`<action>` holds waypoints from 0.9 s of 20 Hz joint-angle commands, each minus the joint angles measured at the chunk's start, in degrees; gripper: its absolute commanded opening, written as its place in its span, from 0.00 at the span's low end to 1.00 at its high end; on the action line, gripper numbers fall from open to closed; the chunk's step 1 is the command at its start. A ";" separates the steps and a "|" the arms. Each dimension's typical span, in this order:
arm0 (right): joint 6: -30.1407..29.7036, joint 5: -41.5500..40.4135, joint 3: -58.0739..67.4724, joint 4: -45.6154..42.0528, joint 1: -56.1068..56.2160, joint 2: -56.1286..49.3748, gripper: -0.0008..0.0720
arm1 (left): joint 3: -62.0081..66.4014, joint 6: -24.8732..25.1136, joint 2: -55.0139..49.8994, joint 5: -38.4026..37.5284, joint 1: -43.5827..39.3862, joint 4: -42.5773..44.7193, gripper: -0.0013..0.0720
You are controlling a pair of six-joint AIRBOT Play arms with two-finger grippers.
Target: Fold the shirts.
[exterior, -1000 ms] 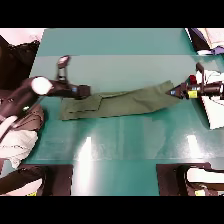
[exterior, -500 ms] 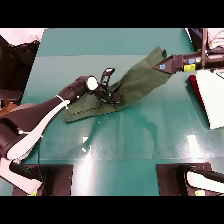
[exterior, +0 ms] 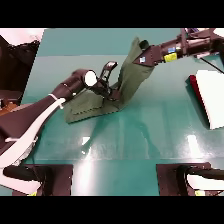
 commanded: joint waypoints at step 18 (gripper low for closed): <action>-0.48 -21.09 3.91 -1.07 26.97 -16.48 0.03 | 0.50 0.00 38.82 -22.47 24.24 19.08 0.06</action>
